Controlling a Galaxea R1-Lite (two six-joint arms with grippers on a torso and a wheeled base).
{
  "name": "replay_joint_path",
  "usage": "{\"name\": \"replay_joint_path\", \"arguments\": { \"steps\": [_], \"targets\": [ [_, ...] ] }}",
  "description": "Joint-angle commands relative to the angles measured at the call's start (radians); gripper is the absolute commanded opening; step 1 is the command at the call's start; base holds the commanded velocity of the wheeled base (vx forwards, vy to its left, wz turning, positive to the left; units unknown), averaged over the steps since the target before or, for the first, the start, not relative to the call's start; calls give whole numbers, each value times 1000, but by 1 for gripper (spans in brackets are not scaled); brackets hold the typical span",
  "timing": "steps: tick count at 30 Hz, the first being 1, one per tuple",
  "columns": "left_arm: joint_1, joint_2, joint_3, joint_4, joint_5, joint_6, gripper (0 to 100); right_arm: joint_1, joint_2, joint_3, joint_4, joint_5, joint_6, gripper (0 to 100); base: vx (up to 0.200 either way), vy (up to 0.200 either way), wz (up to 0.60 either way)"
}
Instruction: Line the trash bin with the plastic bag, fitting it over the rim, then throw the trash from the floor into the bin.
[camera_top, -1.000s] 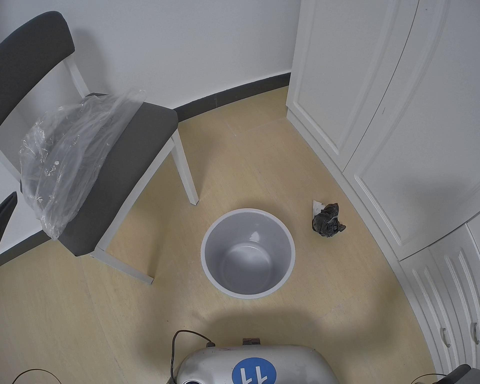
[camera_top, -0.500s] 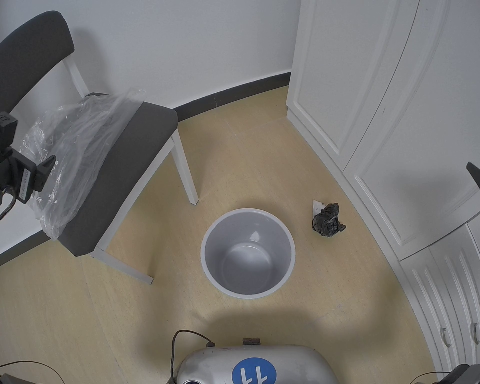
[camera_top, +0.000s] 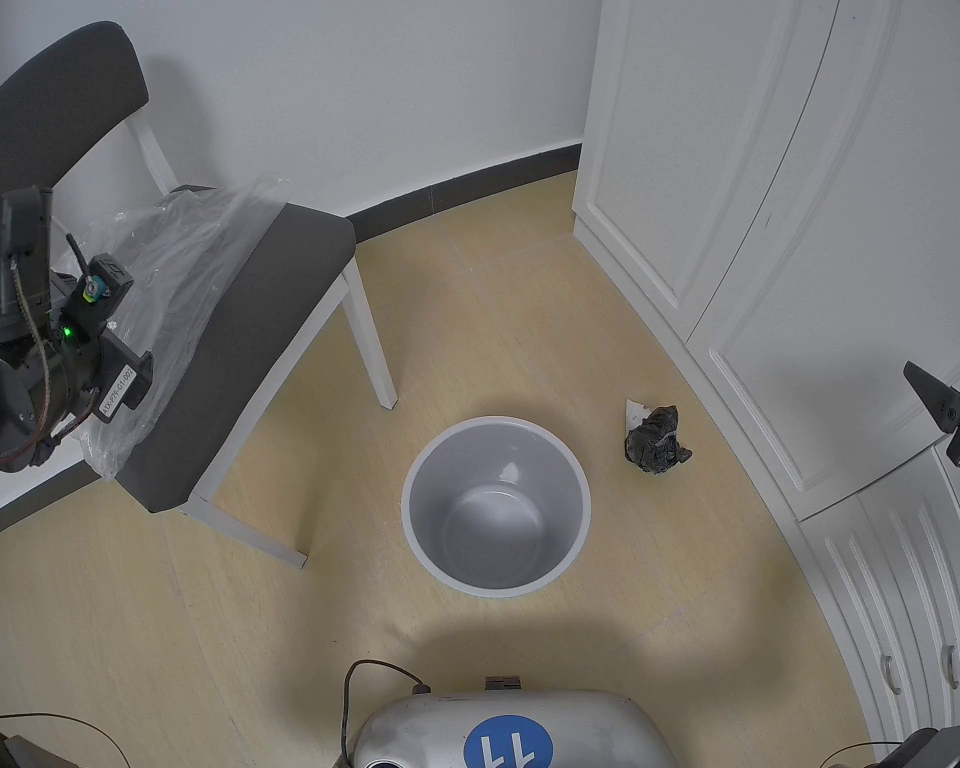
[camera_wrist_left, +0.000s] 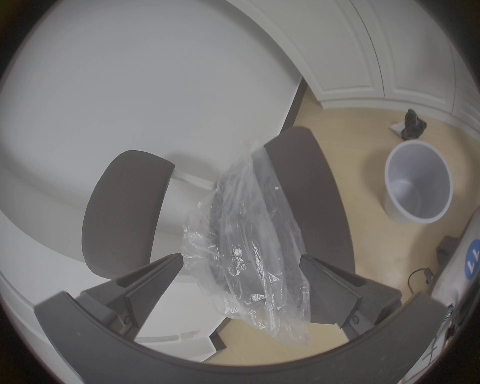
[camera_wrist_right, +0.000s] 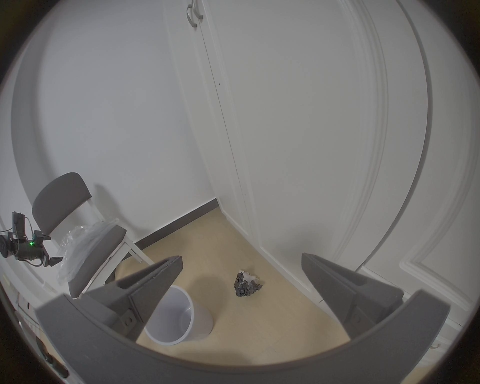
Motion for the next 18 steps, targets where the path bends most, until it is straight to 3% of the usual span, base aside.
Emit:
{"name": "replay_joint_path", "arguments": {
  "steps": [1,13,18],
  "targets": [
    [3,66,0,0,28,5,100,0,4,6,3,1,-2,100,0,0,0],
    [8,132,1,-1,84,7,100,2,21,5,-5,2,-2,100,0,0,0],
    [50,169,-4,-24,84,8,100,3,24,5,-7,2,-2,100,0,0,0]
  ]
}}
